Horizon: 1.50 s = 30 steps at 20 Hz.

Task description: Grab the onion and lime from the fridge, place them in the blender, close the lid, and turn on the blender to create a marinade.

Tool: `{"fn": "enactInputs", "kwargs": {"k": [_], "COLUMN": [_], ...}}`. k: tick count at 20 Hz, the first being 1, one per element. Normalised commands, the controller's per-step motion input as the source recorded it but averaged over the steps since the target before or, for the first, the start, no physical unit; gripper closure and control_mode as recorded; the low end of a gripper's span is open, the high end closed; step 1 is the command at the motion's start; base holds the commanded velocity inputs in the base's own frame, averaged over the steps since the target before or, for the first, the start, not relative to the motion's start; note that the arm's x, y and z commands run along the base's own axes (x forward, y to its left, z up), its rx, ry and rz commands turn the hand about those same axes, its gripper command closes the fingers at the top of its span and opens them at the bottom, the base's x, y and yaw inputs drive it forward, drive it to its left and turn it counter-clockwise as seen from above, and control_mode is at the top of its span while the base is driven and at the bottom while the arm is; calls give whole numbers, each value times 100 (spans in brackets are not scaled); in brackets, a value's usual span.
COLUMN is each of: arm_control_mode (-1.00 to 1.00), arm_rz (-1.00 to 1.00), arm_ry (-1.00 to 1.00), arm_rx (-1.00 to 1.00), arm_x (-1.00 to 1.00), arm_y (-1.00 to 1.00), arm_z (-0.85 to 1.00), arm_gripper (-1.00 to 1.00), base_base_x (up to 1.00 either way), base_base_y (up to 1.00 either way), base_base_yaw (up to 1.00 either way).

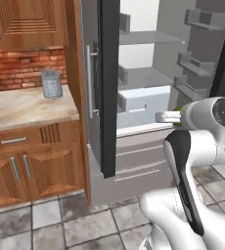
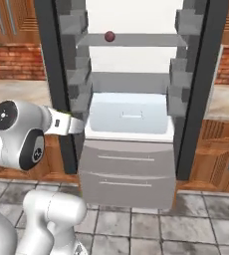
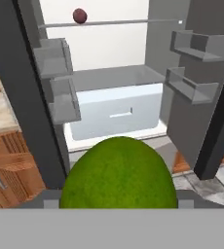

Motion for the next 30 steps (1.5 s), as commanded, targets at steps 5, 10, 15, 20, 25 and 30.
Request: {"fn": "enactInputs", "kwargs": {"k": [5, 10, 15, 20, 25, 30], "arm_control_mode": [100, 100, 100, 100, 100, 100], "arm_rz": [0, 0, 0, 0, 0, 0], "arm_ry": [0, 0, 0, 0, 0, 0], "arm_rx": [0, 0, 0, 0, 0, 0], "arm_x": [0, 0, 0, 0, 0, 0], "arm_y": [0, 0, 0, 0, 0, 0], "arm_z": [0, 0, 0, 0, 0, 0], "arm_gripper": [100, 100, 100, 100, 100, 100], "base_base_x": [-100, -98, -72, -51, -44, -30], "base_base_y": [49, 18, 15, 8, 6, 8], "base_base_yaw": [-51, -72, -86, -91, -92, -90]}}
